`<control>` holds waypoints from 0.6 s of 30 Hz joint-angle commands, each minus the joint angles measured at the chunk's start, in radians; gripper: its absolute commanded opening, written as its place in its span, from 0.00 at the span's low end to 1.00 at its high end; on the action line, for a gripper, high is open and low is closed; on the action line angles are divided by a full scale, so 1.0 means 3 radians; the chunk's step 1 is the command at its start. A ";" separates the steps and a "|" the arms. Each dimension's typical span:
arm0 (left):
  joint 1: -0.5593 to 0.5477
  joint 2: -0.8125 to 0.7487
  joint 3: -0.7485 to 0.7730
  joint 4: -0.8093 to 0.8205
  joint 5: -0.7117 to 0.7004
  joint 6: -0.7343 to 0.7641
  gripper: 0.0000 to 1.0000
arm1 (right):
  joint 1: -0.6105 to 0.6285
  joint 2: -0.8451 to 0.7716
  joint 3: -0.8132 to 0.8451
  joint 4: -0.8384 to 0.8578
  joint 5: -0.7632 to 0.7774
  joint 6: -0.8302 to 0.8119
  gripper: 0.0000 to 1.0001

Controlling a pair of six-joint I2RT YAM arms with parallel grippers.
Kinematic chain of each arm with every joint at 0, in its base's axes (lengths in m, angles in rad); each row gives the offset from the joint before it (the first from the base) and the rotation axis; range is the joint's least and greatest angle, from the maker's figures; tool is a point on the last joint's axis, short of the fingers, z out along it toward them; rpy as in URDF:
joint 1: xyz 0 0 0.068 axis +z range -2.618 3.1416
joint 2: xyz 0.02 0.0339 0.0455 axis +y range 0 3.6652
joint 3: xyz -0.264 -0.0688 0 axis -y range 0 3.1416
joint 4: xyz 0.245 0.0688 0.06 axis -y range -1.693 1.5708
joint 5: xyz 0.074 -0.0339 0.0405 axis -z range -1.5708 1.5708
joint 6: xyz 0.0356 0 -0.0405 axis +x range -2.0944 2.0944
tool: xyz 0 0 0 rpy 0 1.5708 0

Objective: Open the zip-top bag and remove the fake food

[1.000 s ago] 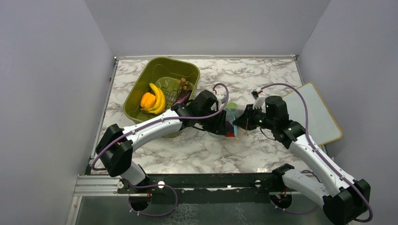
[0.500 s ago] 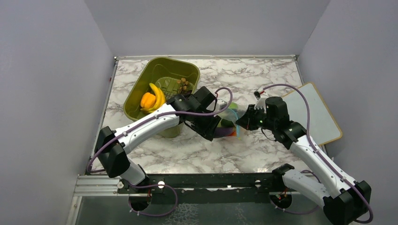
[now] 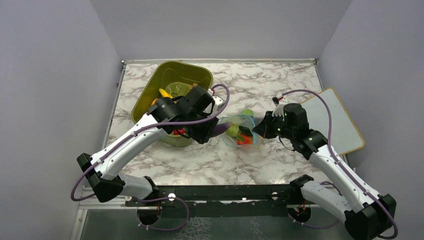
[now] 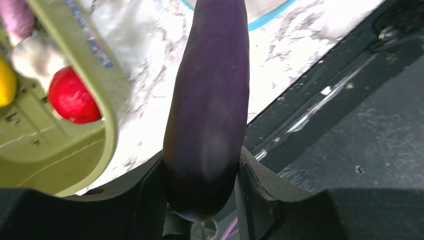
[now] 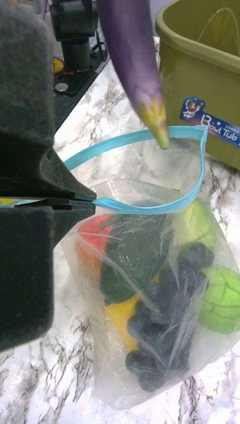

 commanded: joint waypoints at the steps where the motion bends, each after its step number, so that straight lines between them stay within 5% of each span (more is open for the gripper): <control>1: 0.0094 -0.0008 0.0229 -0.0255 -0.0554 -0.0004 0.00 | -0.0007 -0.0044 0.0094 -0.0033 0.0113 0.0002 0.01; 10: 0.0945 0.0170 0.0510 0.0270 -0.0867 -0.0077 0.00 | -0.0010 -0.0124 0.0079 -0.0043 0.0104 0.0017 0.01; 18: 0.1661 0.0556 0.0155 0.1166 -0.0953 -0.0432 0.00 | -0.0007 -0.0156 0.0100 -0.0025 -0.0032 0.0067 0.01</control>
